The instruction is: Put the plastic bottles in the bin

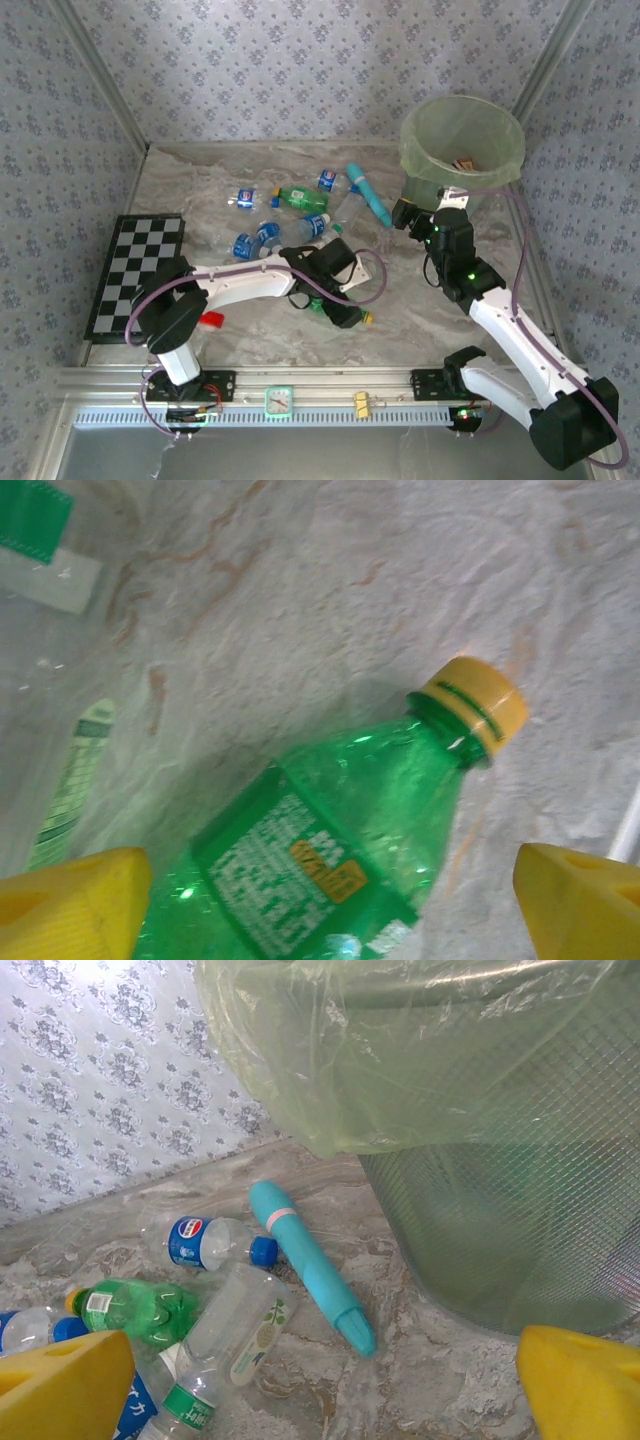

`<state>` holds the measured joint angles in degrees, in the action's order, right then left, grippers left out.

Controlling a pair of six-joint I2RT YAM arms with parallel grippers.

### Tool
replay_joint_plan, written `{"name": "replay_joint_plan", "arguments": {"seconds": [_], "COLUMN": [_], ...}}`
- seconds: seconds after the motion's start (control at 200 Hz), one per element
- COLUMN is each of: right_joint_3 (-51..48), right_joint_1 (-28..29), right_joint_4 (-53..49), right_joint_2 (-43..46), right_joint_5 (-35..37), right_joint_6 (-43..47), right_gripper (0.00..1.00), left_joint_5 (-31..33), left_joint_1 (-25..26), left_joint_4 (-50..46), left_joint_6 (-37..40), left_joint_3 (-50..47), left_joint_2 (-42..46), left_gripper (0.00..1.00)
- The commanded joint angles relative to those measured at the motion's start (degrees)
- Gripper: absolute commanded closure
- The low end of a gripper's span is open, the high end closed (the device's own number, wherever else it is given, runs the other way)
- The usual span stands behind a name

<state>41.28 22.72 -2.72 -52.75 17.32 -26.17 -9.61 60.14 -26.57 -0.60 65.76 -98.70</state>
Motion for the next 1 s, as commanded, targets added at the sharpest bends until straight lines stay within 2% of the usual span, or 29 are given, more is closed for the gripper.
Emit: {"name": "replay_joint_plan", "arguments": {"seconds": [0.0,0.255,0.655,1.0], "right_joint_3": [-0.5,-0.4,-0.3,0.0], "right_joint_1": [-0.3,-0.5,-0.7,-0.7], "right_joint_4": [0.9,0.5,1.2,0.4], "right_joint_2": [0.4,0.5,-0.9,-0.8], "right_joint_5": [-0.2,0.3,-0.8,-0.6], "right_joint_6": [-0.6,-0.5,-1.7,-2.0], "right_gripper": [0.0,0.0,0.0,0.0], "left_joint_5": [7.2,7.6,2.3,2.5], "left_joint_1": [0.2,0.2,0.3,0.4], "left_joint_4": [-3.7,-4.0,-3.6,-1.7], "left_joint_6": [2.9,1.4,-5.3,-6.1], "left_joint_3": [1.9,-0.1,-5.9,-7.6], "left_joint_2": [-1.1,-0.6,3.0,2.1], "left_gripper": [0.06,0.05,0.05,0.08]}}
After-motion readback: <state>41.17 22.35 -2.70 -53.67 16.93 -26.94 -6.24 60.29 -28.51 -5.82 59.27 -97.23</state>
